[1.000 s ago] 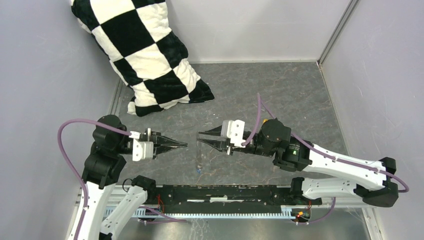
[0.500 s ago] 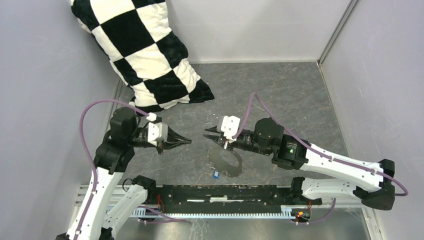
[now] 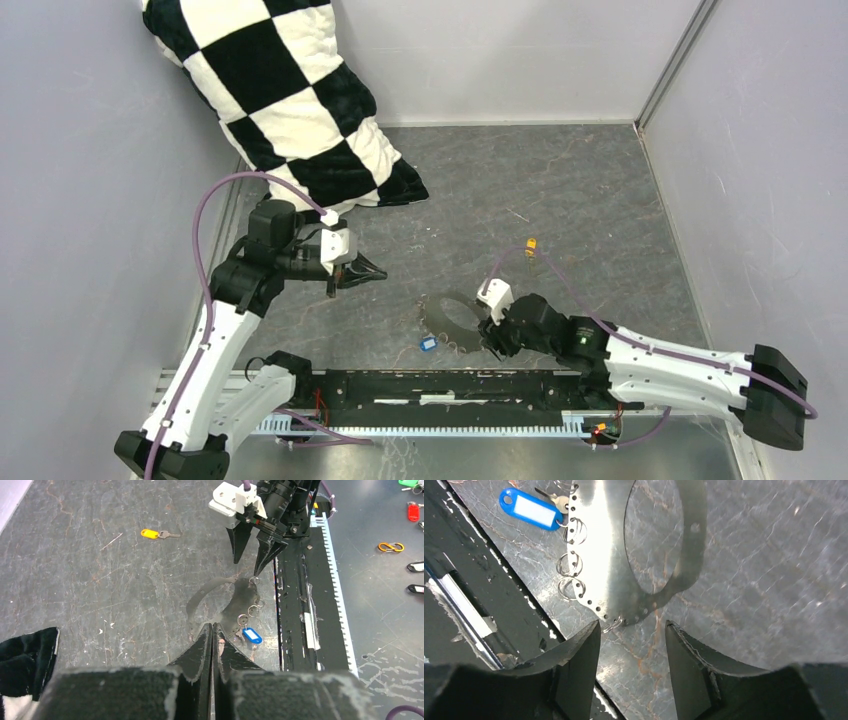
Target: Put the keys on the keyring
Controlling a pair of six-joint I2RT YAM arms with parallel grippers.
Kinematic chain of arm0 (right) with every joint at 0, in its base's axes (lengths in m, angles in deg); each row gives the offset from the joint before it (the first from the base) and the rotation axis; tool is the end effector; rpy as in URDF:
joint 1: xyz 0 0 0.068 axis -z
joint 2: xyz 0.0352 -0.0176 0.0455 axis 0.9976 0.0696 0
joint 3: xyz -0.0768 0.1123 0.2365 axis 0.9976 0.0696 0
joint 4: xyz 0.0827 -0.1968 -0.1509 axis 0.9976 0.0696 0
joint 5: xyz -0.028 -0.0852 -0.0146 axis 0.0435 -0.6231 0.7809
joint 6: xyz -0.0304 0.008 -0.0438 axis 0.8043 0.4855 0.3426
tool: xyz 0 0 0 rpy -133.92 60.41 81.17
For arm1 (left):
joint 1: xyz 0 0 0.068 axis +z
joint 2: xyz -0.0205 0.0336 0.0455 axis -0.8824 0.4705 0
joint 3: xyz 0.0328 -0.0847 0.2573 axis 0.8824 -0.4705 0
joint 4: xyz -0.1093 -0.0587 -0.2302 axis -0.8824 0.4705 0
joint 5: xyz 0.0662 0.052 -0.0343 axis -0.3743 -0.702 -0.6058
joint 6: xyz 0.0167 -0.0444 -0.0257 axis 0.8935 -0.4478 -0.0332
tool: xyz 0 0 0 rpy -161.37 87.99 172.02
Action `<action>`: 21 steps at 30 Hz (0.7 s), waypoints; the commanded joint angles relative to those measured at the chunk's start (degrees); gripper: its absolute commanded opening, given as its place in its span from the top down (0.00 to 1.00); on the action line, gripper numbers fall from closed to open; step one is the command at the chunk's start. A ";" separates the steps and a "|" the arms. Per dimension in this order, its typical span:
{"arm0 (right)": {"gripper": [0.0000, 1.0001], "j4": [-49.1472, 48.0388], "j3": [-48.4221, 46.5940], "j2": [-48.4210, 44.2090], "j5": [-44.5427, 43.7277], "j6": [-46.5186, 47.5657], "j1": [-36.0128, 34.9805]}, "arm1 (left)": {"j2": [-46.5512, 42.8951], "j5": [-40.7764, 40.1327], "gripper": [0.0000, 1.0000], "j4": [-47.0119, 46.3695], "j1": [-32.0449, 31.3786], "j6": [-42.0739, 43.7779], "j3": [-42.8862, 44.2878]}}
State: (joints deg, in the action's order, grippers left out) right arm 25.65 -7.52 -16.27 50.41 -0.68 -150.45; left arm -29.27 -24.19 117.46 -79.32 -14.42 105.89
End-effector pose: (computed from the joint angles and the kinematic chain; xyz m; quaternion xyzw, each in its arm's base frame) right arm 0.0769 0.1516 0.1800 -0.3784 0.8244 0.2198 0.3590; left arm 0.1352 -0.0758 0.3478 0.5638 0.5573 -0.3900 0.4685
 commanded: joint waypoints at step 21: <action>0.60 -6.33 -0.95 6.97 0.76 -18.82 -1.03 | -4.73 1.42 0.95 4.67 -0.02 8.02 -0.59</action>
State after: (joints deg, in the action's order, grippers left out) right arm 21.56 -5.29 -10.35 53.14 -18.36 -151.15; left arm -33.01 -24.13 121.70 -79.32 -9.02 105.78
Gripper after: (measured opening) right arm 0.413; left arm 0.045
